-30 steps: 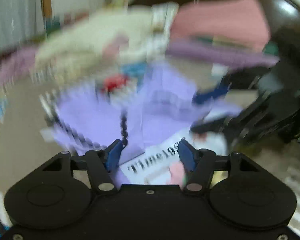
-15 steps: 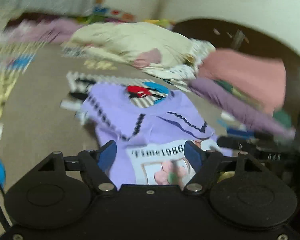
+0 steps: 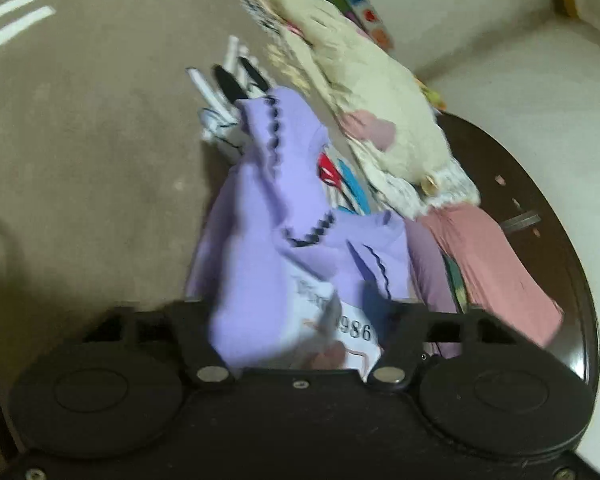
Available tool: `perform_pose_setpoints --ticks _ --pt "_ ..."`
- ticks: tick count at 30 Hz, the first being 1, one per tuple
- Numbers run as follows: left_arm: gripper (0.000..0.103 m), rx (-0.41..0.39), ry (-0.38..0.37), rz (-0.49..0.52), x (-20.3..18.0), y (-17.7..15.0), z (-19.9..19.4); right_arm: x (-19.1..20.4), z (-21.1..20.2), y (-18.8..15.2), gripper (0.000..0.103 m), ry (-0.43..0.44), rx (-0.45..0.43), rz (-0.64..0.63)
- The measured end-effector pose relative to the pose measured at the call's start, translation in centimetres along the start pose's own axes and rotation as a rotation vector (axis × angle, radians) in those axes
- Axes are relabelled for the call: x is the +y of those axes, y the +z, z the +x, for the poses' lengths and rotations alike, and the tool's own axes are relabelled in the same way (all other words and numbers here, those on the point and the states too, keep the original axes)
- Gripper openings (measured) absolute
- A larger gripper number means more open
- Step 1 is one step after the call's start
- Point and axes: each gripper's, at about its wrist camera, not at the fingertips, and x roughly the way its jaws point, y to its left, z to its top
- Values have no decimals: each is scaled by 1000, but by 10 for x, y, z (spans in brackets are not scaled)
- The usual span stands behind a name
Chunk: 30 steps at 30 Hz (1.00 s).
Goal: Fold clothes
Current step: 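Grasp and lift the sweatshirt with both tools, folding it in half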
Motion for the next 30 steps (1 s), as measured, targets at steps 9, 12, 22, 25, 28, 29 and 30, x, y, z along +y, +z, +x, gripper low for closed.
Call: perform_pose_setpoints --ticks 9,12,22,25,28,29,30 --pt "31 91 -18 -98 3 -56 -84 7 -62 -35 57 13 111 71" --pt "44 148 -25 -51 13 -79 -109 7 -101 -66 57 13 168 79" --pt "90 91 12 143 12 -50 -99 38 -137 -61 91 -63 29 -137" --pt "91 117 18 184 12 -49 -86 29 -112 -57 91 -70 83 -129" --pt "88 131 12 226 8 -51 -71 27 -97 -68 91 -43 89 -155" --pt "79 137 2 238 4 -53 -67 27 -92 -71 90 -33 88 -165" --pt "79 147 6 256 -2 -57 -61 27 -88 -74 79 -17 94 -169"
